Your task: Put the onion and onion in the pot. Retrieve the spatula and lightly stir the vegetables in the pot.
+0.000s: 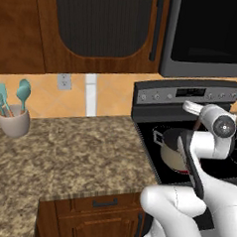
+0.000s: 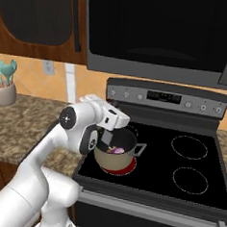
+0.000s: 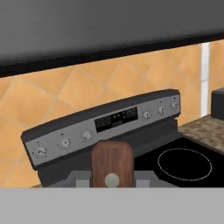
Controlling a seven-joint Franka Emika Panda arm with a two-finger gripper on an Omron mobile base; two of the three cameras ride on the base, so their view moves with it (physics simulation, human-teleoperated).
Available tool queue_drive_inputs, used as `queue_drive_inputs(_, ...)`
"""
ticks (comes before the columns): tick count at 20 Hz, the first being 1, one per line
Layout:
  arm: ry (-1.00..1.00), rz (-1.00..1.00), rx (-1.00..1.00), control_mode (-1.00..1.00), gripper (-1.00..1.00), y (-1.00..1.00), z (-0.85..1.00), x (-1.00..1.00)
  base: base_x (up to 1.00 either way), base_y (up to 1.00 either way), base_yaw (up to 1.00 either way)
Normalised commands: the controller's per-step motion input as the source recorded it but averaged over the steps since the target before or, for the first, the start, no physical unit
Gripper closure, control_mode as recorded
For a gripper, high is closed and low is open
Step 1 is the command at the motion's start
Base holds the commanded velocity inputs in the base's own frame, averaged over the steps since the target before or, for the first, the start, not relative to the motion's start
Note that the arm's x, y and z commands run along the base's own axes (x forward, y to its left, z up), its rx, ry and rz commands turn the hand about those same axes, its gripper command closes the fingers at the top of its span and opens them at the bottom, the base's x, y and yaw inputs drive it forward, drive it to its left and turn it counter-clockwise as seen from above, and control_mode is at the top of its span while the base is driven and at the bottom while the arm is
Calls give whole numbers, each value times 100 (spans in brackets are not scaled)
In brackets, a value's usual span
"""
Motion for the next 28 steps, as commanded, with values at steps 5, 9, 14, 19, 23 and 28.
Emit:
queue_drive_inputs(5,20,4,-2,-100,100,-9,-22,13,0,0,0)
queue_drive_inputs(9,8,4,-2,-100,100,-11,-12,3,0,0,0)
queue_drive_inputs(14,1,7,-6,-100,100,-2,-32,30,0,0,0)
queue_drive_inputs(19,-7,14,-7,-100,100,0,-20,18,0,0,0)
queue_drive_inputs(23,-5,15,-8,-100,100,1,-20,1,0,0,0)
queue_drive_inputs(28,0,12,-10,-100,100,6,-34,46,0,0,0)
